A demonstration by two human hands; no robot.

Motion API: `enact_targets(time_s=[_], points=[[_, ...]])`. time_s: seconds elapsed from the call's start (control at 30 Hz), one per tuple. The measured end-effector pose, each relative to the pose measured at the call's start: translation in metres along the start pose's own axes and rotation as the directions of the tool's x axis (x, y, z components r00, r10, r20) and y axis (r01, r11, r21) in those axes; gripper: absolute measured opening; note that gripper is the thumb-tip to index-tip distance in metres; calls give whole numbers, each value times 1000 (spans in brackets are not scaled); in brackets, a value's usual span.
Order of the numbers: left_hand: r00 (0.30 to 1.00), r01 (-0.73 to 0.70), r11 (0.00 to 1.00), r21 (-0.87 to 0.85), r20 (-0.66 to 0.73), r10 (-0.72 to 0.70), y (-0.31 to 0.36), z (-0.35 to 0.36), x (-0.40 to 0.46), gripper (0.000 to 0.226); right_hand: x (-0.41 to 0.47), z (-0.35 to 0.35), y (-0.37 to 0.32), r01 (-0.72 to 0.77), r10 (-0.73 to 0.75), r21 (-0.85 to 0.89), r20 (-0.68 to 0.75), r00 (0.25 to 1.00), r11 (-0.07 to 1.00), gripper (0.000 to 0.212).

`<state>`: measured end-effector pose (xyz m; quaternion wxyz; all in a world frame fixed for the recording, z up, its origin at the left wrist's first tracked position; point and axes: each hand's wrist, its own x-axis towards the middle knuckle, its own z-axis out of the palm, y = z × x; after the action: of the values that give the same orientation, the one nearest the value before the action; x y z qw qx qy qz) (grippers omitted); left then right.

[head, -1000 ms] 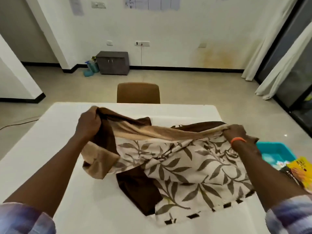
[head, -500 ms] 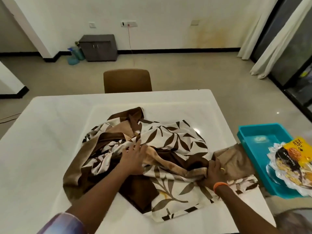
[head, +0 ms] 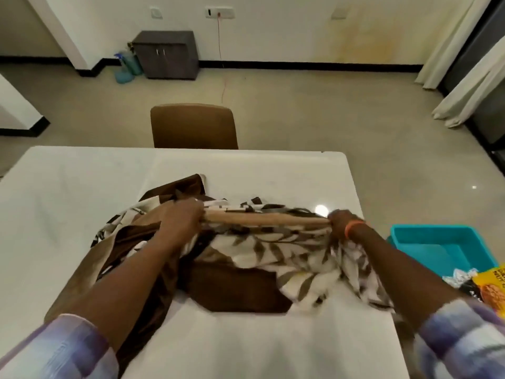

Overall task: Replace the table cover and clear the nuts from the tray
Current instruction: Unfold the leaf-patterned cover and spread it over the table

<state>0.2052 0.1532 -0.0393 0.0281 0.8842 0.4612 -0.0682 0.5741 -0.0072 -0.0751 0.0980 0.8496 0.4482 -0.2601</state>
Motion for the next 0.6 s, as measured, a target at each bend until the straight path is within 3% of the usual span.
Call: enact_targets(time_s=[0.03,0.07,0.1,0.17,0.2,0.27,0.33,0.4,0.5,0.6], points=[[994,31,999,32,-102,-28,3,-20,12,14,11,-34,-6,39,-41,-14,-193,980,999,37],[975,74,996,45,-212,-63,6,-40,25,15,15,-72,-16,37,-35,-3,-430,902,999,27],[940,115,993,30,-328,-99,8,-61,36,16,22,-108,-25,44,-22,18,-652,758,999,25],[840,145,987,-64,-520,-157,8,-96,54,17,25,-169,-35,-19,31,25,-871,490,1000,30],[795,131,985,-115,-581,-174,9,-110,57,20,26,-186,-36,-68,54,27,-896,441,997,36],[746,46,983,-180,-648,-153,14,-122,58,26,20,-193,-31,-155,91,19,-877,472,988,55],[736,-66,974,-215,-670,-98,20,-120,49,27,8,-173,-19,-169,79,-10,-855,513,985,48],[790,-173,946,-276,-612,-34,24,-107,34,30,-10,-135,0,-176,35,-68,-849,527,982,32],[900,-205,918,-339,-434,41,29,-69,-2,34,-40,-64,27,-116,-53,-154,-793,606,981,31],[965,-223,921,-318,-208,162,34,-20,-47,27,-69,27,43,-62,-92,-231,-598,796,971,24]])
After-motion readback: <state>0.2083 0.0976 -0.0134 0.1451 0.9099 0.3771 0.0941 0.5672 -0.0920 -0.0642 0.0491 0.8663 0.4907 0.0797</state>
